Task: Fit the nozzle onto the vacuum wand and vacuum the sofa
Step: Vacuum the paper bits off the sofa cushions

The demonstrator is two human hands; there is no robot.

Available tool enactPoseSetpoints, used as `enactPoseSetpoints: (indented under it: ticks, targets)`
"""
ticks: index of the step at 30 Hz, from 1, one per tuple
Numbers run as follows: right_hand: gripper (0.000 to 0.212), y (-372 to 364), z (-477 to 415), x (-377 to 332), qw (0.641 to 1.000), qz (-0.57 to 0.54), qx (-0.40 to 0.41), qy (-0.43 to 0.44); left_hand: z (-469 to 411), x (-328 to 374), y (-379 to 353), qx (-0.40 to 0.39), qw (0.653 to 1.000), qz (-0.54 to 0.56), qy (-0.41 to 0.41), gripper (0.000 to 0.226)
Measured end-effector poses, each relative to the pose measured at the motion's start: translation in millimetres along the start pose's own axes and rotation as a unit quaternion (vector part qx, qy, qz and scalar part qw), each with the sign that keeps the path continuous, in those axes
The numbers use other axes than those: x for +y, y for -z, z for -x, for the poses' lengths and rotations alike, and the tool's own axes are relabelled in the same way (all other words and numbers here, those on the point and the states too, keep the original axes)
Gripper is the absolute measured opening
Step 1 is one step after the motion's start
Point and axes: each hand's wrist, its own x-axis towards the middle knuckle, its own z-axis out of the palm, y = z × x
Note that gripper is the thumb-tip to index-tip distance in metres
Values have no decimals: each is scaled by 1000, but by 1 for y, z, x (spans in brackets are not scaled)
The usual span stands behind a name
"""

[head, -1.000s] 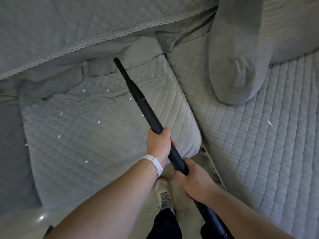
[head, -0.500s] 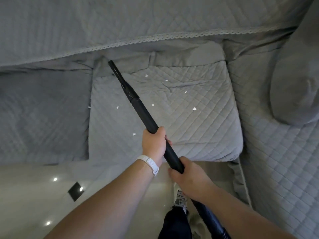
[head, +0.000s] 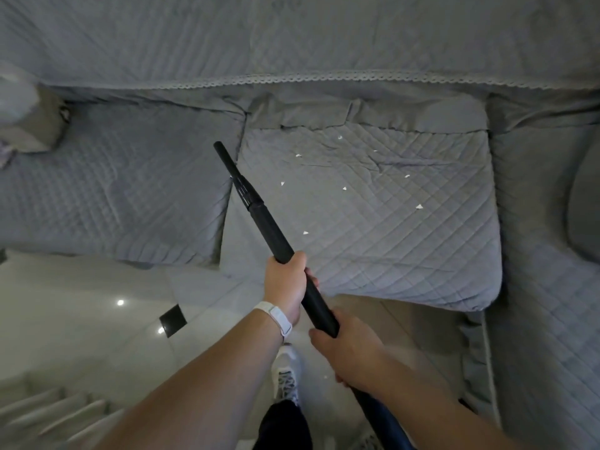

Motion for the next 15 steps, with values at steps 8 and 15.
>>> enactPoseSetpoints:
  ticks: [8,15]
  targets:
    - [21,-60,-11,-18,998,-22,16,-62,-31,-13,48,-34,998,-18,44,6]
    - [18,-134,-40,-58,990,-67,31,-120,-79,-3,111,-76,993,-62,66,6]
